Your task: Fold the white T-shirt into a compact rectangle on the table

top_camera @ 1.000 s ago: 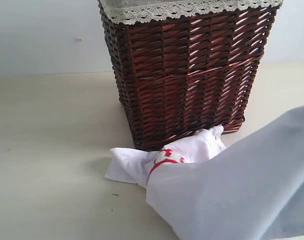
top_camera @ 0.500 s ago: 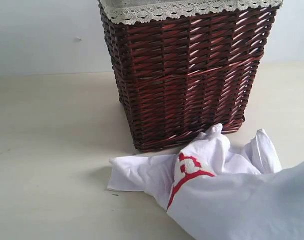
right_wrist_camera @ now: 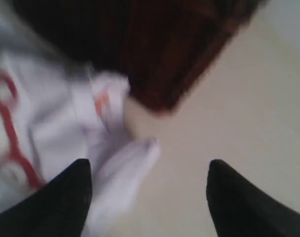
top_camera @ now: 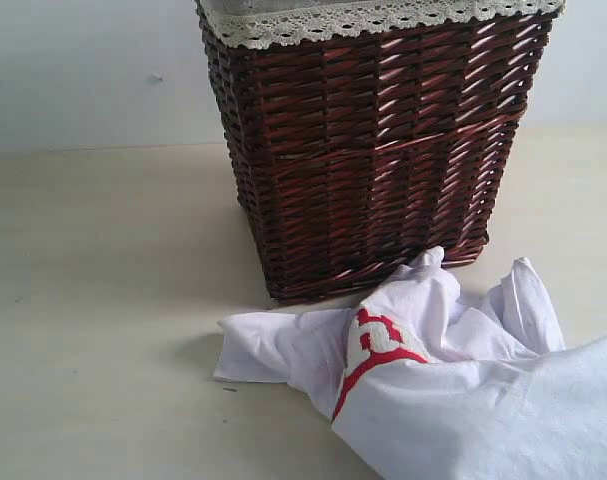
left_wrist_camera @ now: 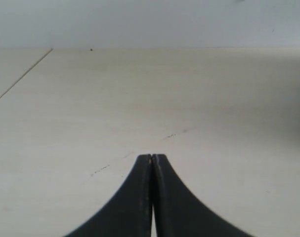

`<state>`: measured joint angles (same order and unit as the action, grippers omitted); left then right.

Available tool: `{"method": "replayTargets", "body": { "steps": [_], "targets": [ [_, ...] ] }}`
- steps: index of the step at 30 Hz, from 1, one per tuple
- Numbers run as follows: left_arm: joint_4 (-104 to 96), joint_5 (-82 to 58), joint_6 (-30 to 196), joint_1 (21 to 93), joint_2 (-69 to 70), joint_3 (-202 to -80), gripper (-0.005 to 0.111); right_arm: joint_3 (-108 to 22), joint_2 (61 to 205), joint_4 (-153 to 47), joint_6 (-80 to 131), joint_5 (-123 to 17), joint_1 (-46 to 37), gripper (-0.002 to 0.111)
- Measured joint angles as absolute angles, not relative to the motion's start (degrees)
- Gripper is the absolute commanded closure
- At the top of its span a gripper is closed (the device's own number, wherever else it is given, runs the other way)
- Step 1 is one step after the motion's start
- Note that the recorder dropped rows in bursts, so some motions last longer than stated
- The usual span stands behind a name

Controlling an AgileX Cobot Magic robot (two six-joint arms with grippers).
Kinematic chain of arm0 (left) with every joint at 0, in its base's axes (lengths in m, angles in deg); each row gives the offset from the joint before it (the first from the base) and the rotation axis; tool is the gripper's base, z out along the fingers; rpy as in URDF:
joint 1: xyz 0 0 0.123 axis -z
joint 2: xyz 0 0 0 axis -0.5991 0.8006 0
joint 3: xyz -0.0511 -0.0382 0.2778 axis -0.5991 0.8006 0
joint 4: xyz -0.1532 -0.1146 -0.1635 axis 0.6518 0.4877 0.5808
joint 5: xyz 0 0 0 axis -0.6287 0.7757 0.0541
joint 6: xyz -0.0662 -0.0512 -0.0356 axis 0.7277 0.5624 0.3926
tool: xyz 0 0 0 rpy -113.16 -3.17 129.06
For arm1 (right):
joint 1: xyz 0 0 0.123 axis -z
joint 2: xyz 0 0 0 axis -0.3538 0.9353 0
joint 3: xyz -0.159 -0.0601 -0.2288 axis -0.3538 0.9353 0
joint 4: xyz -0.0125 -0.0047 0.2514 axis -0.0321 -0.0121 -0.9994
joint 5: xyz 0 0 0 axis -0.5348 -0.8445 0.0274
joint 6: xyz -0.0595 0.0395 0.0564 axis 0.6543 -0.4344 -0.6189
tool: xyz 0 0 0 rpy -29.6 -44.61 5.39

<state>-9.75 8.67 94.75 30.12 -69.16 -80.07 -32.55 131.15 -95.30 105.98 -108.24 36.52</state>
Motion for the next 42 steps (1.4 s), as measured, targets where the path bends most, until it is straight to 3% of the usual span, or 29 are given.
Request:
{"method": "replayTargets", "body": {
  "steps": [5,12,18,30,36,42],
  "targets": [
    [-9.75,8.67,94.75,30.12,-69.16,-80.07,0.107,-31.81,137.98,-128.00,108.44,-116.69,36.00,0.107],
    [-9.75,8.67,94.75,30.12,-69.16,-80.07,0.107,-28.82,148.71,-136.02,109.99,-114.46,25.72,0.108],
    [-9.75,8.67,94.75,30.12,-69.16,-80.07,0.107,-28.40,159.56,-149.86,115.73,-96.60,14.87,0.108],
    [-9.75,8.67,94.75,30.12,-69.16,-80.07,0.107,-50.98,174.02,-151.70,117.00,-84.68,9.29,0.108],
    [-9.75,8.67,94.75,30.12,-69.16,-80.07,0.107,-54.13,174.41,-150.52,109.80,-88.93,9.20,0.108],
    [-9.75,8.67,94.75,30.12,-69.16,-80.07,0.107,-54.83,163.78,-113.25,94.55,-112.65,9.20,0.105]
  ]
}}
